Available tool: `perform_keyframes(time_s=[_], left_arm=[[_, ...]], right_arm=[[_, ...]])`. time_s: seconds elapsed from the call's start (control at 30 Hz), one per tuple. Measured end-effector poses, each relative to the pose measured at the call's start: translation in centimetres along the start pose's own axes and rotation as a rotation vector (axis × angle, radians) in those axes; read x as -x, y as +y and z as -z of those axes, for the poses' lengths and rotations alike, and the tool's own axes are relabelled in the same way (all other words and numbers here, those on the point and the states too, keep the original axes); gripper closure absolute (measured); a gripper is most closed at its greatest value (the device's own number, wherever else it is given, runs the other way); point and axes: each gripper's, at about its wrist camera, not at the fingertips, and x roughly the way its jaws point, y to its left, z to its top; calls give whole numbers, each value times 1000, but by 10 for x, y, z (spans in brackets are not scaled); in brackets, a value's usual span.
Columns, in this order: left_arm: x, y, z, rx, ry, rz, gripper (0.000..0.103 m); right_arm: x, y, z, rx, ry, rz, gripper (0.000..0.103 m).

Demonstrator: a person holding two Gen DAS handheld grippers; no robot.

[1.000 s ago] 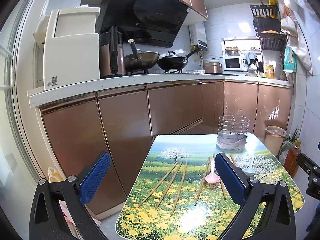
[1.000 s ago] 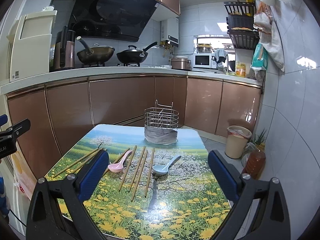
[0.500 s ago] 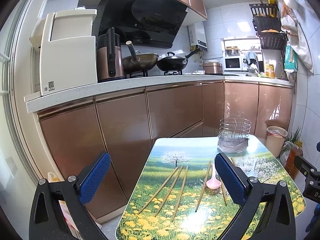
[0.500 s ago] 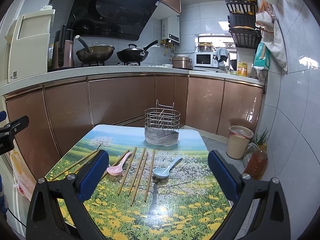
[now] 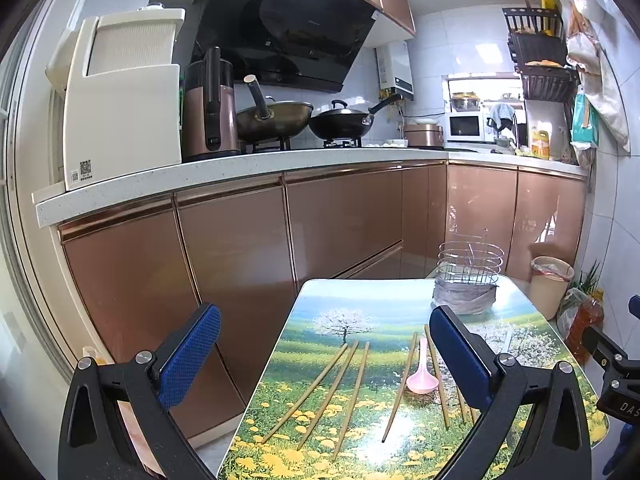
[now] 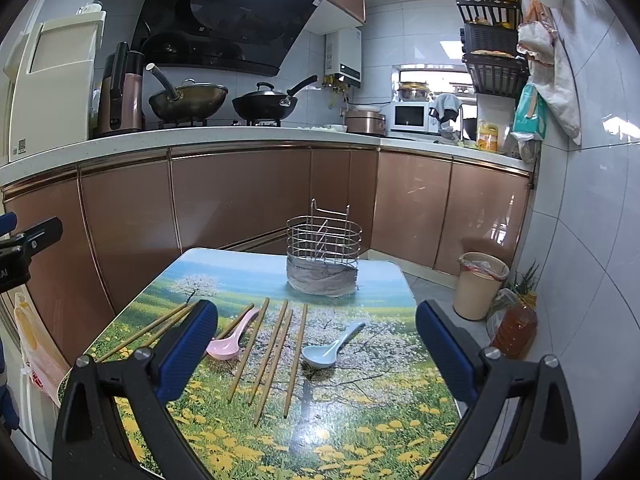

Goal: Organize utensils

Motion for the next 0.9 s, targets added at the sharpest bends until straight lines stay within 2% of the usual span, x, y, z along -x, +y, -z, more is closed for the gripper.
perform_keyframes(time_s=[0.53, 0.9], left_arm=[[-40, -5, -12, 7, 32, 6, 0], [-68, -8, -9, 16, 64, 8, 0]], right_arm=[[-37, -11, -7, -28, 37, 3, 3], [-62, -19, -2, -42, 72, 13, 3]])
